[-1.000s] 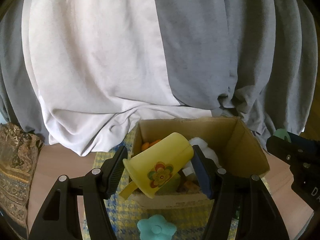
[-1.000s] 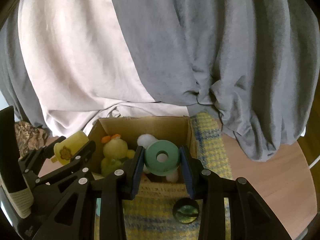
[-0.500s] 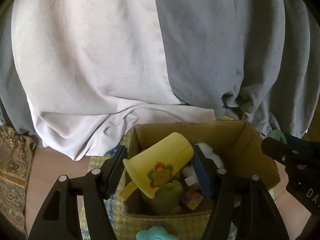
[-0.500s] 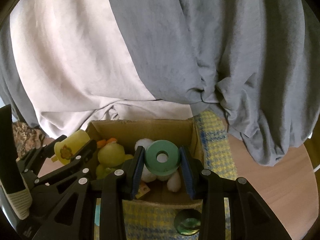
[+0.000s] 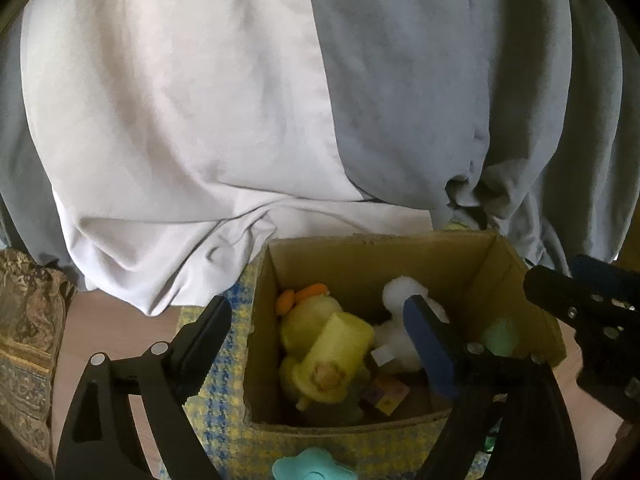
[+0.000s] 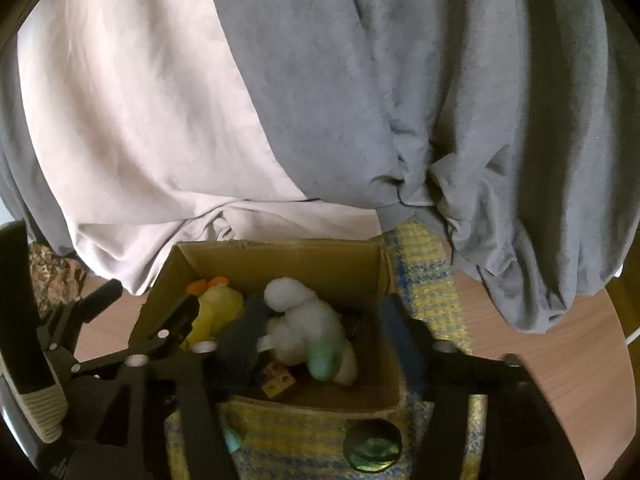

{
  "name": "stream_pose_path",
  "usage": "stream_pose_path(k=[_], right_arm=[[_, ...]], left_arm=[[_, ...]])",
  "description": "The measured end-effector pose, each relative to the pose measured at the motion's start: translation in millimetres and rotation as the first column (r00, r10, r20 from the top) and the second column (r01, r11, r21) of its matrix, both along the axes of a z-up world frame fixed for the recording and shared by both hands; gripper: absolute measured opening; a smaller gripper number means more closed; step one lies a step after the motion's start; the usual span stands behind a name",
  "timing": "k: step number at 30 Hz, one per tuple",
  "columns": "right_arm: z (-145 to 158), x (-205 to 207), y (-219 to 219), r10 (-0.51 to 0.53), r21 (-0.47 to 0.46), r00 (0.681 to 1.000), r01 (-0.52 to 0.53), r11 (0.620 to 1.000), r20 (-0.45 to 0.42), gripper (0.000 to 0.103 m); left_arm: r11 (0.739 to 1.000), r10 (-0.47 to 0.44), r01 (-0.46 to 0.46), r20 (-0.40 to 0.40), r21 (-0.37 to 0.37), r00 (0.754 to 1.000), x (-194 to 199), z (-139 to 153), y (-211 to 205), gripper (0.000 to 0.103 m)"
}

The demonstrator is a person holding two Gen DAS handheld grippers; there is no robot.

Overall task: Organize objects
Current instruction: 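Lower the cup and ring into the box and open both tools, then withdraw both tools from the box toward the remaining toys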

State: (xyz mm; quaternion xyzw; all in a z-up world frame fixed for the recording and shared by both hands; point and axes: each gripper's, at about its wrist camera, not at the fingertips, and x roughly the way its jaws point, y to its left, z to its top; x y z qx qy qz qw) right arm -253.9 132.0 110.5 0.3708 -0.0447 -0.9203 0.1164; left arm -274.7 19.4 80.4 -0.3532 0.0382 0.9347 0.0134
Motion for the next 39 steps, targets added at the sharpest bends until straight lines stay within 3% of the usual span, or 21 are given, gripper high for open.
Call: stream_pose_path(k=[3, 9, 21, 39], right_arm=[[3, 5, 3, -0.014, -0.005, 1.0, 0.014, 1.0, -0.012, 0.089], [9, 16, 8, -0.022, -0.019, 1.0, 0.022, 1.0, -0.01, 0.09], [19, 58, 15, -0.024, -0.024, 0.999, 0.023, 0.999, -0.039, 0.09], [-10, 104, 27, -0.049, -0.018, 0.999, 0.049, 0.999, -0.007, 0.091]], left_arm=[[1.0, 0.01, -0.01, 0.003, 0.007, 1.0, 4, 1, -2, 0.093], [1.0, 0.023, -0.022, -0.013, 0.012, 1.0, 22, 9, -6, 0.1], [0.999, 0.032, -0.033, -0.04, -0.003, 0.999, 64, 21, -8, 0.102], [0.998, 0.06, -0.06, -0.027, -0.016, 0.998, 116, -7, -6, 0.102]])
